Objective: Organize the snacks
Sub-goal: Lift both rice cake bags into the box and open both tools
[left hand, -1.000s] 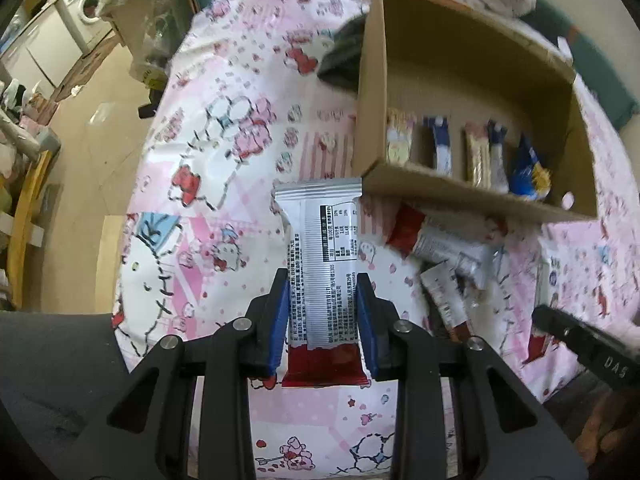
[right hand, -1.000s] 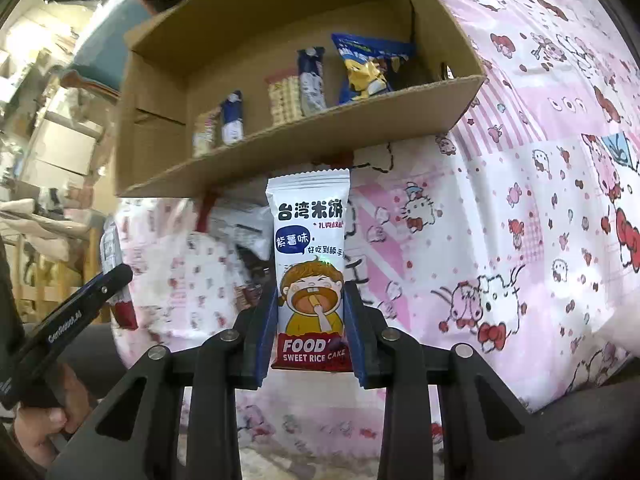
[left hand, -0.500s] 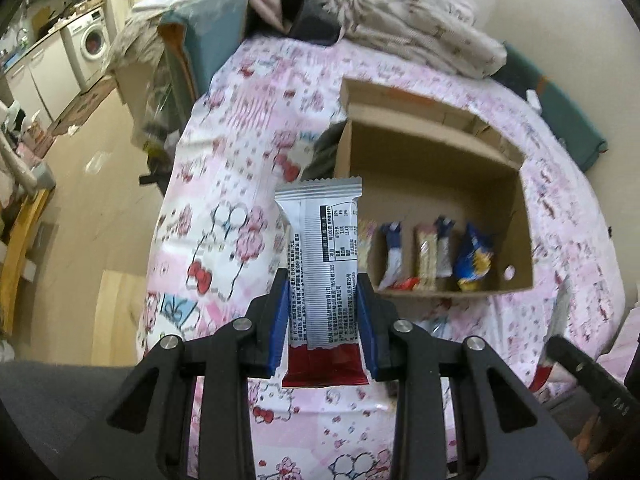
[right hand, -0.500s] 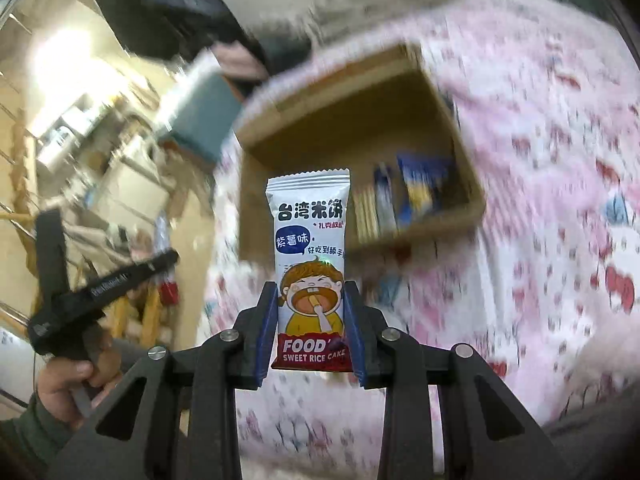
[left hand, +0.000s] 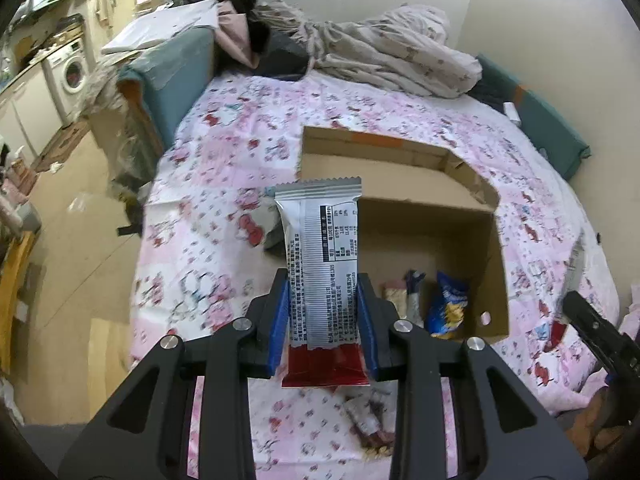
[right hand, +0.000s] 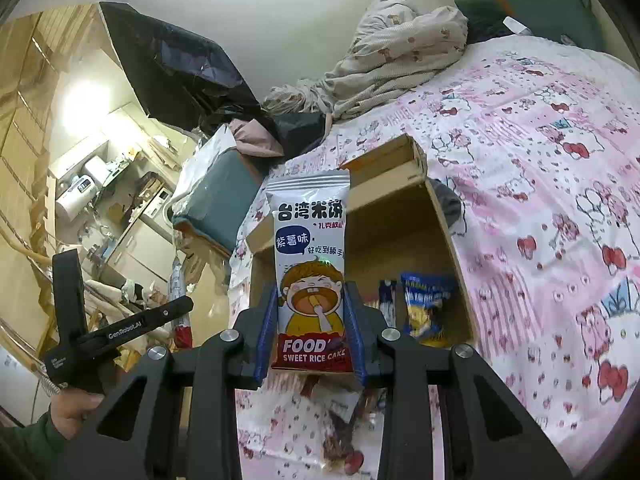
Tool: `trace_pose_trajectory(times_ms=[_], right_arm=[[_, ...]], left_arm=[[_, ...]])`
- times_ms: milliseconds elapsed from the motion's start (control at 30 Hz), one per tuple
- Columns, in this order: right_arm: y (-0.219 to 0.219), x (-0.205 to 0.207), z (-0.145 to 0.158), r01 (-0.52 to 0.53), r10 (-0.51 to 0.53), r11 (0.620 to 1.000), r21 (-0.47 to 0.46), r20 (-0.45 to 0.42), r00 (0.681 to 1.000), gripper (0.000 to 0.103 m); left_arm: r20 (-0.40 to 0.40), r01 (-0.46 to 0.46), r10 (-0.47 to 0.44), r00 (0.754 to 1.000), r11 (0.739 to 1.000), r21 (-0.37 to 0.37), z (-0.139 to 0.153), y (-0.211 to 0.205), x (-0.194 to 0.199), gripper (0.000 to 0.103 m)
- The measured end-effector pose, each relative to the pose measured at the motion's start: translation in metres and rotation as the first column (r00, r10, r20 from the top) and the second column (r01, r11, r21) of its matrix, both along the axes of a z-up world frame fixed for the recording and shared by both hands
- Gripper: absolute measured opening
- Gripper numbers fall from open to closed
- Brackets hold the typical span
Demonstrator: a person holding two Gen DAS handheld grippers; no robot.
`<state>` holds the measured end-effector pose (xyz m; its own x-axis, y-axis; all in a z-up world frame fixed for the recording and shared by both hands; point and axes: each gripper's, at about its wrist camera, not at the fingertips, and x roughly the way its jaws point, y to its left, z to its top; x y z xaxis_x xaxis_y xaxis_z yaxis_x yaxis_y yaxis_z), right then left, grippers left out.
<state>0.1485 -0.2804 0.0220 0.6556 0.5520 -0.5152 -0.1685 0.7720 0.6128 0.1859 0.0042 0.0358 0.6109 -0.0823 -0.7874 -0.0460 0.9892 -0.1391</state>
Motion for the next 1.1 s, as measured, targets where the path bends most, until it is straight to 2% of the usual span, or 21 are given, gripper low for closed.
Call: trace_pose_trajectory(times_ms=[67, 200, 333, 500, 633, 900, 1100], right_arm=[[0.000, 0.011, -0.003, 0.003, -0.003, 1.000, -0.004, -0.005, 1.000, 0.033], [0.002, 0.031, -0.020, 0.002, -0.003, 1.000, -0.019, -0.046, 0.999, 0.033], [0.005, 0.051, -0.042, -0.005, 0.003, 1.000, -0.015, -0.116, 0.993, 0.033], [0.019, 0.061, -0.060, -0.036, 0.030, 0.999, -0.032, -0.170, 0.985, 0.033], [0.028, 0.063, -0.074, -0.060, 0.052, 0.998, -0.032, -0.216, 0.975, 0.034], [0.037, 0.065, -0.084, -0.063, 0.041, 0.994, -0.086, -0.239, 0.970, 0.034], [0.036, 0.065, -0.087, -0.058, 0.034, 0.994, -0.094, -0.243, 0.970, 0.034]], left_arm=[[0.020, 0.048, -0.047, 0.999, 0.997, -0.056, -0.001, -0.005, 0.008, 0.027], [0.020, 0.056, -0.055, 0.998, 0.997, -0.049, -0.015, -0.015, 0.027, 0.027], [-0.029, 0.060, -0.061, 0.998, 0.997, -0.049, -0.044, -0.019, 0.042, 0.027], [-0.066, 0.073, -0.076, 0.995, 0.996, -0.047, -0.070, -0.021, 0.049, 0.027], [-0.079, 0.091, -0.094, 0.992, 0.995, -0.035, -0.078, -0.024, 0.046, 0.027], [-0.112, 0.105, -0.110, 0.988, 0.993, -0.051, -0.088, -0.029, 0.046, 0.028], [-0.144, 0.092, -0.100, 0.984, 0.994, -0.061, -0.098, -0.028, 0.048, 0.028]])
